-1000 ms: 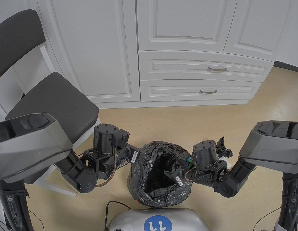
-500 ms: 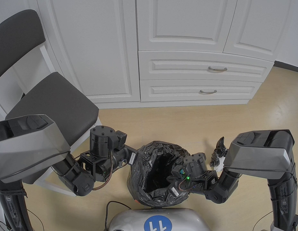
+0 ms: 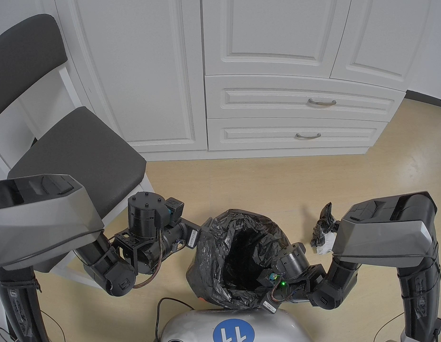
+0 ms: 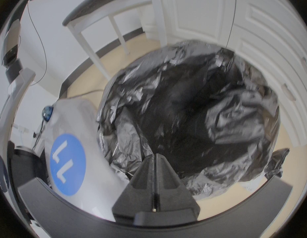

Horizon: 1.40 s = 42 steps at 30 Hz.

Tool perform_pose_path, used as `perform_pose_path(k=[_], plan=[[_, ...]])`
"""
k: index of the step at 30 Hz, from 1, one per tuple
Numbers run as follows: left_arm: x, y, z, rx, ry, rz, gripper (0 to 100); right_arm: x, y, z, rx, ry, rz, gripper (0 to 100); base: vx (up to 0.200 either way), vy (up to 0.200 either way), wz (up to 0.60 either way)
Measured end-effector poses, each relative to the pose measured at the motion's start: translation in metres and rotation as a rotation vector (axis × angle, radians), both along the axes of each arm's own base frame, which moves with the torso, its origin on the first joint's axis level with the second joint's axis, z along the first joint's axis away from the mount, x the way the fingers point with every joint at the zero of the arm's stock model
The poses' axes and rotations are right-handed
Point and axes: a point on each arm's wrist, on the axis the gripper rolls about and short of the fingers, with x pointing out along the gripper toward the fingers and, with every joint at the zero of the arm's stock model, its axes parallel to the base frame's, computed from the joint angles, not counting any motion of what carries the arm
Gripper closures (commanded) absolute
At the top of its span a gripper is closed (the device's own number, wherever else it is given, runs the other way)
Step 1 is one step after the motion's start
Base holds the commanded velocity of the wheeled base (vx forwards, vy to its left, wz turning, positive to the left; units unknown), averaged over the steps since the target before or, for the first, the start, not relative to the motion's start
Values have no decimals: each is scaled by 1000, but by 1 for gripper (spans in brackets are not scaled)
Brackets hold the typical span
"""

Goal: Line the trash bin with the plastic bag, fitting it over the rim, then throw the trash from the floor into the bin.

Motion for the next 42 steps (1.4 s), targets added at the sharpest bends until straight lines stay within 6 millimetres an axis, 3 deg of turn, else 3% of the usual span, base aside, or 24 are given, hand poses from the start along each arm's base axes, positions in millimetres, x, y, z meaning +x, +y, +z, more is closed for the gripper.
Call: perform_pose_path(k=[5, 16, 26, 34, 42], plan=[[0, 1, -2, -3, -5, 3, 0, 2, -1, 5, -9, 56, 5, 100, 0, 0, 0], [4, 5, -8, -21, -24, 16, 0, 42, 19, 28, 214, -19, -182, 100, 0, 0, 0], [-3, 9, -13, -86, -35, 31, 0, 70, 31, 8, 218, -71, -307, 100, 0, 0, 0], [-25, 26, -19, -153, -19, 59, 0, 100, 36, 14, 290, -142, -433, 100, 0, 0, 0], [-31, 32, -16, -173, -10, 73, 0, 125, 35, 16, 325, -216, -528, 100, 0, 0, 0]])
